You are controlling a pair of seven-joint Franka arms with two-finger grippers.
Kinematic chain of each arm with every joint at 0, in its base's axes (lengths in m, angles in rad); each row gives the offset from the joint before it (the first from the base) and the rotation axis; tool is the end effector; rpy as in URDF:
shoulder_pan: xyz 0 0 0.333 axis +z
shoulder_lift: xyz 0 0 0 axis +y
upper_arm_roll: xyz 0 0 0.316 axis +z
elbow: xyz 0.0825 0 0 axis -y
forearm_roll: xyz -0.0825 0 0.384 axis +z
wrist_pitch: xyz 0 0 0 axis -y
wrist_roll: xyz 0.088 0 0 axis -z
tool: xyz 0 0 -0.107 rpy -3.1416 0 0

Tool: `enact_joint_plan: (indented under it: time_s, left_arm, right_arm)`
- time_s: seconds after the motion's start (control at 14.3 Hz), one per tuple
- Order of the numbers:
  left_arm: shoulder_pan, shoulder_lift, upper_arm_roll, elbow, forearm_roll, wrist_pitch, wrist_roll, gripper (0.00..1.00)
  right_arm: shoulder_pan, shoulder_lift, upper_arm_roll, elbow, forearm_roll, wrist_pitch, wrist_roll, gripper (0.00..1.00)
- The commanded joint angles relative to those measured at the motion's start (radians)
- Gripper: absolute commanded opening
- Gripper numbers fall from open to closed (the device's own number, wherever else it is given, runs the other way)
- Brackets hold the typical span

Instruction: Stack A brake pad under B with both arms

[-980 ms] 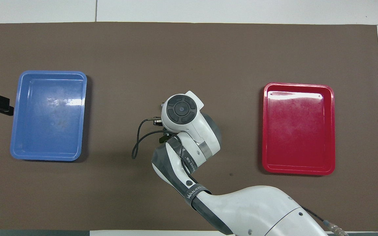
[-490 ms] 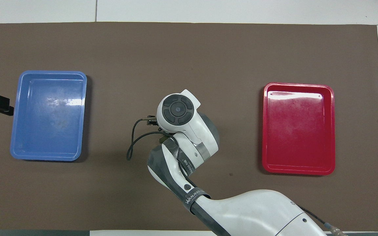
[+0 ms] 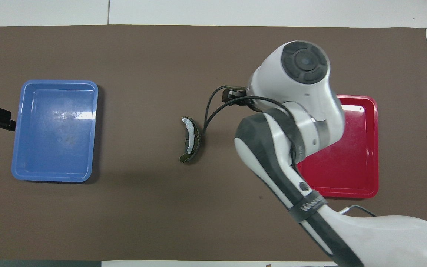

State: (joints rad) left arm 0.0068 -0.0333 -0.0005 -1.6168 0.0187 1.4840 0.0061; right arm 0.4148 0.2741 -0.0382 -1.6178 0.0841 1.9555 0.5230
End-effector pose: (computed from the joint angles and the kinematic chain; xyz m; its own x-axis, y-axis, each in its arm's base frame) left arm 0.5339 0.0055 0.6140 0.9950 0.0018 -0.0994 0.0000 -0.9998 -0.0181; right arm 0.6016 0.2464 0.4710 0.9846 -0.1737 0.0197 -0.1712 -0.9810 -0.0915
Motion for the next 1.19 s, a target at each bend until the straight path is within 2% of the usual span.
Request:
enact_joint_plan:
  time_s: [0.0,0.21,0.42,0.56,0.84,0.98,1.12]
  left_arm:
    - [0.010,-0.008,-0.004,-0.008,-0.008,-0.011,0.009,1.00]
    - [0.012,-0.008,-0.004,-0.008,-0.008,-0.011,0.009,1.00]
    - [0.012,-0.008,-0.004,-0.008,-0.008,-0.011,0.009,1.00]
    - [0.012,-0.008,-0.004,-0.008,-0.008,-0.011,0.009,1.00]
    - [0.012,-0.008,-0.004,-0.006,-0.008,-0.011,0.009,1.00]
    - [0.012,-0.008,-0.004,-0.008,-0.008,-0.011,0.009,1.00]
    - [0.012,-0.008,-0.004,-0.008,-0.008,-0.011,0.009,1.00]
  right_arm:
    - [-0.112,-0.087,0.018,-0.027,-0.079,-0.140,-0.101,1.00]
    - [-0.261,-0.185,0.018,-0.028,-0.089,-0.286,-0.234,1.00]
    - [-0.436,-0.272,0.020,-0.028,-0.080,-0.383,-0.430,1.00]
    - [-0.517,-0.329,0.018,-0.040,-0.072,-0.431,-0.536,1.00]
    - [-0.513,-0.378,-0.006,-0.050,-0.084,-0.487,-0.549,1.00]
    - [-0.513,-0.385,-0.005,-0.048,-0.084,-0.477,-0.551,1.00]
    - [-0.514,-0.391,-0.003,-0.101,-0.084,-0.423,-0.546,1.00]
